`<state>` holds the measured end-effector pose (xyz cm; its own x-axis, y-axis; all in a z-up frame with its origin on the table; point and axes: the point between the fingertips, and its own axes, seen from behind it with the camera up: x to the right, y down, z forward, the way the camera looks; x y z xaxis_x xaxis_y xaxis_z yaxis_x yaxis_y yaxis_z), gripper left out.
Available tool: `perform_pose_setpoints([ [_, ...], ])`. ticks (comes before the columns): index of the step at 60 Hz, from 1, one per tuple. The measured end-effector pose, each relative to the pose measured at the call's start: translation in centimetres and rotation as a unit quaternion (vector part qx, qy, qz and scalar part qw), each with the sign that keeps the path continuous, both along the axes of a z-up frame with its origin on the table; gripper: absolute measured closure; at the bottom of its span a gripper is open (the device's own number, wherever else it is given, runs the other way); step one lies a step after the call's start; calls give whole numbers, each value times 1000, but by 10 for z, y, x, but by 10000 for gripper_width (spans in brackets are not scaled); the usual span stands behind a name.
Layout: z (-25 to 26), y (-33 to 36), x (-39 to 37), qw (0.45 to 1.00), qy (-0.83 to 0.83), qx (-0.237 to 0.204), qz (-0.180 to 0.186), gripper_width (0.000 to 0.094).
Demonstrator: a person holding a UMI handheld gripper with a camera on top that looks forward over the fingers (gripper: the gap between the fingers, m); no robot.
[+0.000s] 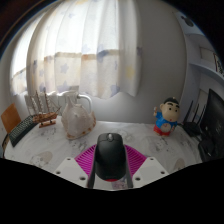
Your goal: Arrange mouse
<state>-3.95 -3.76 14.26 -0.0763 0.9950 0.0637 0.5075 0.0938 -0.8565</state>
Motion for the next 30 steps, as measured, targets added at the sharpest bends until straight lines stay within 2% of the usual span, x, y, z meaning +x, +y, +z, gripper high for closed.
perform_pose_setpoints([
  [5, -32, 57, 0, 999, -23, -16, -25, 497],
  [10, -71, 105, 4, 998, -46, -11, -49, 496],
  [21, -147, 133, 20, 994, -101, -20, -46, 485],
  [28, -156, 135, 22, 993, -110, -14, -49, 381],
  [30, -154, 136, 24, 991, -120, -15, -58, 286],
])
